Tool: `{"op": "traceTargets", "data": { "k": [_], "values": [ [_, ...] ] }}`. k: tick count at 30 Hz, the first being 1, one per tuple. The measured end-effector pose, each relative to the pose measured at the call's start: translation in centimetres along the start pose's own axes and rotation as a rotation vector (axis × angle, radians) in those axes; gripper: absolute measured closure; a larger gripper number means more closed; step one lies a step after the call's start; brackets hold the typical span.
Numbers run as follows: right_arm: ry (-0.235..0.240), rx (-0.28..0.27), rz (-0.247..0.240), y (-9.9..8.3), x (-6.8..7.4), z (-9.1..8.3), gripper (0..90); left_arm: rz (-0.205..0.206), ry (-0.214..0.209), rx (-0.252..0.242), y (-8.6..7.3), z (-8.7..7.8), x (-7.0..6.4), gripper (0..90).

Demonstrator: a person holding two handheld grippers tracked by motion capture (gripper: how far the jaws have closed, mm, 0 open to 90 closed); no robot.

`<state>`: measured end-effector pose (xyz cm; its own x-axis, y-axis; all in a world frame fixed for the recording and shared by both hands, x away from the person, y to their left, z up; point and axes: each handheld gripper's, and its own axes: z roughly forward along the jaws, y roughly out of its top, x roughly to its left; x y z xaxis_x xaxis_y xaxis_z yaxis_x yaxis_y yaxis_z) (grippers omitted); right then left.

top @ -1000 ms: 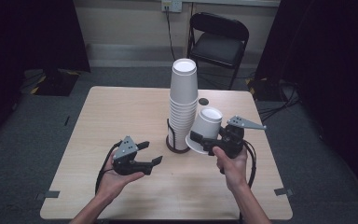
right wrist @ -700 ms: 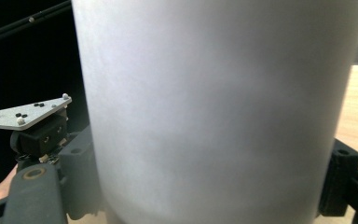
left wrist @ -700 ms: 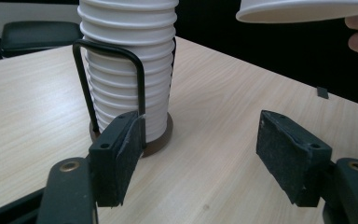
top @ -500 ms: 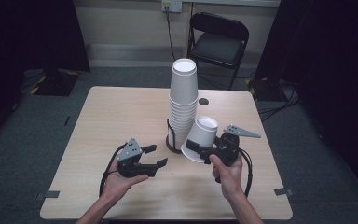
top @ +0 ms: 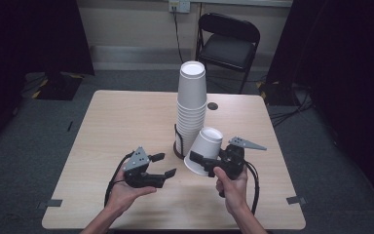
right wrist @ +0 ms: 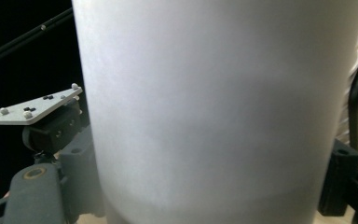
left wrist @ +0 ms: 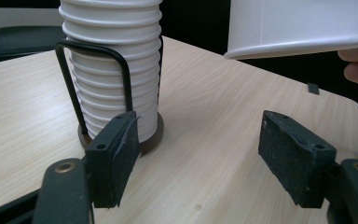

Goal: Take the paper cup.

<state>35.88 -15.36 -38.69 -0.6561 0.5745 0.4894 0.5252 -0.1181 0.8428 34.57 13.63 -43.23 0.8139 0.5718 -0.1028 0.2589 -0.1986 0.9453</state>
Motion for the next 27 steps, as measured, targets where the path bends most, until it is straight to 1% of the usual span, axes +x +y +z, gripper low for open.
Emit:
{"op": "traceTargets", "data": {
  "k": [3,4,6,8,9,11,12,13,15,16,17,18,19,20,21,22,24,25,26,27],
  "values": [
    [0.005,-0.005,0.013,-0.2,0.0,0.0,17.3,0.01,0.0,-0.001,0.0,0.0,-0.1,31.3],
    [0.006,-0.008,0.015,-0.2,0.0,-0.1,17.3,0.01,0.0,-0.001,0.0,0.0,-0.1,31.4],
    [0.007,-0.012,0.022,-0.3,0.0,-0.1,17.3,0.023,0.007,-0.008,-0.1,0.1,-0.3,31.3],
    [0.007,-0.014,0.029,-0.3,-0.1,-0.2,17.3,0.023,0.007,-0.013,-0.1,0.2,-0.4,31.8],
    [0.01,-0.019,0.046,-0.5,-0.1,-0.3,17.3,0.027,0.002,-0.018,-0.1,0.2,-0.5,32.5],
    [0.01,-0.019,0.055,-0.7,-0.1,-0.3,17.3,0.04,-0.007,-0.035,0.0,0.3,-0.7,35.7],
    [0.01,-0.019,0.055,-0.7,-0.1,-0.3,17.3,0.04,-0.007,-0.035,0.0,0.3,-0.7,36.9],
    [0.022,-0.024,0.078,-1.0,-0.2,-0.4,17.3,0.043,-0.019,-0.036,-0.1,0.4,-0.9,39.9],
    [0.022,-0.028,0.086,-1.1,-0.1,-0.4,17.3,0.05,-0.019,-0.034,-0.2,0.4,-1.0,40.2],
    [0.02,-0.033,0.086,-1.3,-0.1,-0.4,17.3,0.053,-0.025,-0.029,-0.3,0.5,-1.1,40.7],
    [0.034,-0.038,0.124,-1.7,-0.2,-0.5,17.3,0.055,-0.033,-0.026,-0.4,0.6,-1.2,43.7],
    [0.034,-0.038,0.124,-1.7,-0.2,-0.5,17.3,0.058,-0.035,-0.027,-0.4,0.7,-1.3,43.7],
    [0.047,-0.052,0.159,-2.0,-0.2,-0.5,17.3,0.058,-0.033,-0.031,-0.4,0.8,-1.5,45.3],
    [0.047,-0.052,0.159,-2.0,-0.2,-0.5,17.3,0.058,-0.033,-0.031,-0.4,0.8,-1.5,47.3],
    [0.063,-0.058,0.207,-2.4,-0.2,-0.4,17.3,0.053,-0.039,-0.041,-0.3,0.8,-1.5,48.6],
    [0.071,-0.063,0.225,-2.6,-0.2,-0.4,17.3,0.037,-0.047,-0.048,-0.2,0.8,-1.5,48.7],
    [0.085,-0.064,0.265,-2.9,-0.2,-0.3,17.3,0.032,-0.06,-0.061,-0.1,0.9,-1.5,49.6],
    [0.085,-0.064,0.265,-2.9,-0.2,-0.3,17.3,0.032,-0.06,-0.061,-0.1,0.9,-1.5,53.1],
    [0.083,-0.067,0.269,-3.0,-0.2,-0.2,17.3,0.032,-0.067,-0.065,-0.1,0.8,-1.5,53.1],
    [0.096,-0.066,0.289,-3.2,-0.1,0.0,17.3,0.039,-0.061,-0.072,-0.1,0.8,-1.5,55.4]
  ]
}}
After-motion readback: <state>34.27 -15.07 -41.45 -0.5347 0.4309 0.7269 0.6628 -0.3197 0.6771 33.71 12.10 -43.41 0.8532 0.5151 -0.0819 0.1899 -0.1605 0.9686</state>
